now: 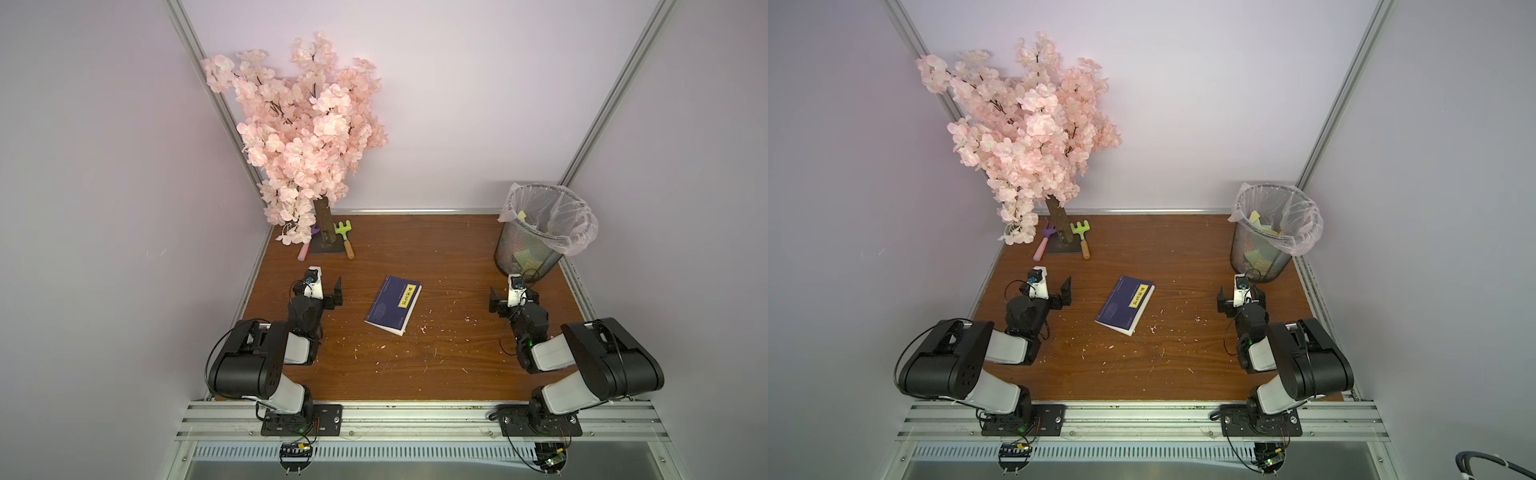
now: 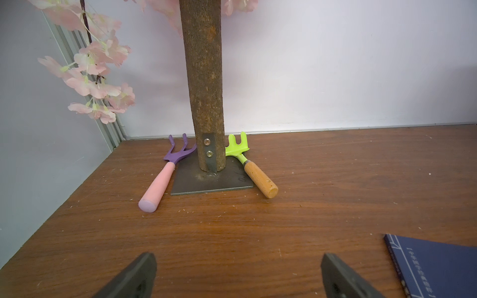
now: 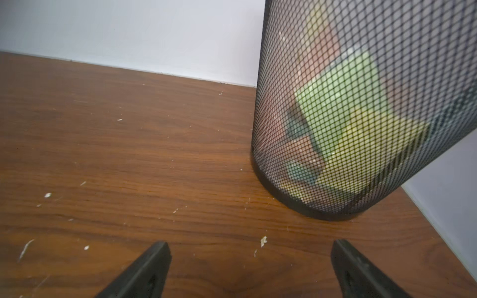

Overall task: Peel off the used sticky note
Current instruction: Reset both arms

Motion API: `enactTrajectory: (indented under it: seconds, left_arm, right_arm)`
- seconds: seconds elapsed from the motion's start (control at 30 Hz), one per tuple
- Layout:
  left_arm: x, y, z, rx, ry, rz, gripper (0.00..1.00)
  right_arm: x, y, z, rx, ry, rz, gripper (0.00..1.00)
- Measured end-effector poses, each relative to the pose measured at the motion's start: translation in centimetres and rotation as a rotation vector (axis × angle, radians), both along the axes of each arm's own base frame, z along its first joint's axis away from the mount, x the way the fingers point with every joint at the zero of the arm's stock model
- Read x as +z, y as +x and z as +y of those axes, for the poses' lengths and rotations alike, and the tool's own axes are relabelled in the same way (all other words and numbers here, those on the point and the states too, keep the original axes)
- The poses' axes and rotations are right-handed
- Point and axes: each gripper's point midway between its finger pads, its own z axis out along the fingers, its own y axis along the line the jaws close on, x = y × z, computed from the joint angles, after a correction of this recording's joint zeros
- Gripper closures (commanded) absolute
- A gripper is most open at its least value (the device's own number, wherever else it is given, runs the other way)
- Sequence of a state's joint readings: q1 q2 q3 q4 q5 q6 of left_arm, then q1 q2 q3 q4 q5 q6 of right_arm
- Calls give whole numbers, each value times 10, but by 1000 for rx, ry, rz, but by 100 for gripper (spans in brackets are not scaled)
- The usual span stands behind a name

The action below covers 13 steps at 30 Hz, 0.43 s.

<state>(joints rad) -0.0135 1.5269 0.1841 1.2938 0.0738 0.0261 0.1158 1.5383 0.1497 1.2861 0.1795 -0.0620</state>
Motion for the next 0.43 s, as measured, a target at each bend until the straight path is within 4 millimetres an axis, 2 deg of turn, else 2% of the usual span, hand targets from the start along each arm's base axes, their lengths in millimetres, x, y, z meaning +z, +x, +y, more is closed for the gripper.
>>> enactTrajectory:
  seconds: [0.13, 0.43]
  left_arm:
    - [0, 0, 0, 0, 0, 0, 1]
    - [0, 0, 1, 4, 0, 1, 1]
  right_arm:
    - [14, 10, -2, -6, 14, -44, 1]
    - [15, 11, -3, -6, 18, -47, 1]
